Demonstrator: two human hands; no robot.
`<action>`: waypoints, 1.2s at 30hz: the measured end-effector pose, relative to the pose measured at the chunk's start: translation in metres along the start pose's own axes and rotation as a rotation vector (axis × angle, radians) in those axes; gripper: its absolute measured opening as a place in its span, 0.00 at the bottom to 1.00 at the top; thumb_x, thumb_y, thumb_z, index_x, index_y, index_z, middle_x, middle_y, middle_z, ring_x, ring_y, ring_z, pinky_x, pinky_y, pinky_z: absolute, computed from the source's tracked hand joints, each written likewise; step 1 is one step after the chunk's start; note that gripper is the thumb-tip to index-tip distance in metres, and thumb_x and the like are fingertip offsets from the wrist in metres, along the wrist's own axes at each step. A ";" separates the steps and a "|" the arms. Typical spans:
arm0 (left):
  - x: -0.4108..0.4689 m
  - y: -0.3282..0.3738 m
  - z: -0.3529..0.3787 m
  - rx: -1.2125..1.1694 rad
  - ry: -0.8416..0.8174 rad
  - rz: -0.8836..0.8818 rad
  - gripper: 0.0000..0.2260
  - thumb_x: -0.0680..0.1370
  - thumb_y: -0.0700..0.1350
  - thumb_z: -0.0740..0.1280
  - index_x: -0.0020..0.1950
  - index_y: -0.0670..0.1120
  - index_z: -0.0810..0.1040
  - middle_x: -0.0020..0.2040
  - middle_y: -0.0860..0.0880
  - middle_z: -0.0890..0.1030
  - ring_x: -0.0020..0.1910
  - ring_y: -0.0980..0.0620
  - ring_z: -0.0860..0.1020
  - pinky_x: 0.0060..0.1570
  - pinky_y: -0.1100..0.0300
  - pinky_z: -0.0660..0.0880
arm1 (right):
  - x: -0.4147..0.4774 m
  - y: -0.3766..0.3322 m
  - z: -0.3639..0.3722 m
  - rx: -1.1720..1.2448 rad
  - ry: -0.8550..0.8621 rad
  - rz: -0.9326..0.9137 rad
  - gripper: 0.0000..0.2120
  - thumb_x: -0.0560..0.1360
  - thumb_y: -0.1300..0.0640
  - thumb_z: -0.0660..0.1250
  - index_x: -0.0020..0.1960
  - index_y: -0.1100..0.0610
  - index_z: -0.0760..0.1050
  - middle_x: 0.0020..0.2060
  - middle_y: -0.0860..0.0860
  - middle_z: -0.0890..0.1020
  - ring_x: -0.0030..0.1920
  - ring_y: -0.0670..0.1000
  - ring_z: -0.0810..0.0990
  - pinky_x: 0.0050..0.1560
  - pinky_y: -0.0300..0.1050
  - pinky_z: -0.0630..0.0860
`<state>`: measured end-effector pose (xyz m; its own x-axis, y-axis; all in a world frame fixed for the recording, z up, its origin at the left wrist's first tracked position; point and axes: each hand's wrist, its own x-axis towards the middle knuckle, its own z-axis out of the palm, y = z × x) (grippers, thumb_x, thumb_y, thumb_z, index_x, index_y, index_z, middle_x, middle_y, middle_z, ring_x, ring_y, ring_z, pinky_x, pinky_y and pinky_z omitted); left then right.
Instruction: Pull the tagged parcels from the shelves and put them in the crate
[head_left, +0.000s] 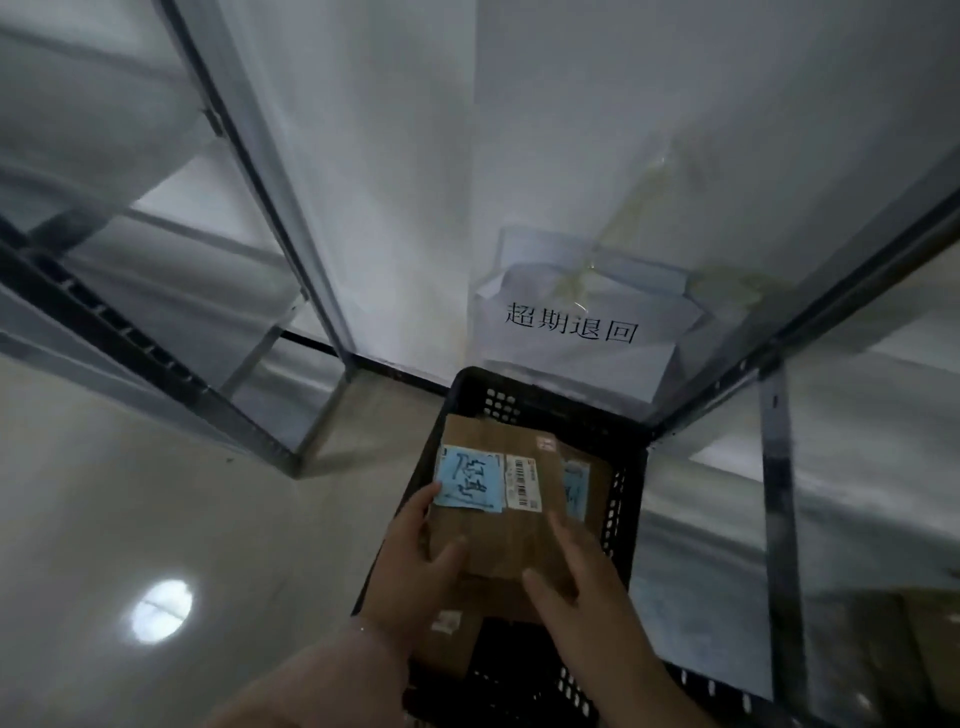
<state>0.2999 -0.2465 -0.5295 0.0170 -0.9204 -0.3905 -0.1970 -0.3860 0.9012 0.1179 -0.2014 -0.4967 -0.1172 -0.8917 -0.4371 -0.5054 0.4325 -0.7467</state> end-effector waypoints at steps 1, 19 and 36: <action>0.020 -0.005 0.003 -0.009 -0.026 -0.007 0.27 0.75 0.35 0.68 0.71 0.52 0.68 0.64 0.50 0.74 0.59 0.54 0.77 0.54 0.55 0.80 | 0.010 0.002 0.005 -0.010 0.023 0.017 0.31 0.77 0.46 0.65 0.75 0.37 0.53 0.75 0.38 0.53 0.73 0.39 0.53 0.74 0.40 0.55; 0.164 -0.095 0.031 0.633 -0.110 0.057 0.33 0.77 0.42 0.68 0.78 0.52 0.57 0.74 0.43 0.64 0.71 0.42 0.65 0.70 0.49 0.63 | 0.066 0.058 0.020 -0.223 0.123 0.091 0.32 0.76 0.38 0.60 0.75 0.34 0.48 0.75 0.34 0.43 0.74 0.38 0.42 0.75 0.48 0.52; -0.069 0.057 0.006 0.993 -0.013 0.717 0.29 0.74 0.60 0.61 0.73 0.52 0.68 0.73 0.47 0.69 0.72 0.44 0.66 0.68 0.43 0.66 | -0.084 0.005 -0.030 -0.598 0.252 -0.315 0.37 0.76 0.38 0.60 0.78 0.47 0.47 0.78 0.48 0.52 0.77 0.48 0.47 0.76 0.51 0.50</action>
<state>0.2819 -0.2043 -0.4518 -0.4117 -0.9023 0.1282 -0.8197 0.4281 0.3806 0.0996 -0.1280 -0.4487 -0.0461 -0.9969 -0.0634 -0.9207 0.0670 -0.3845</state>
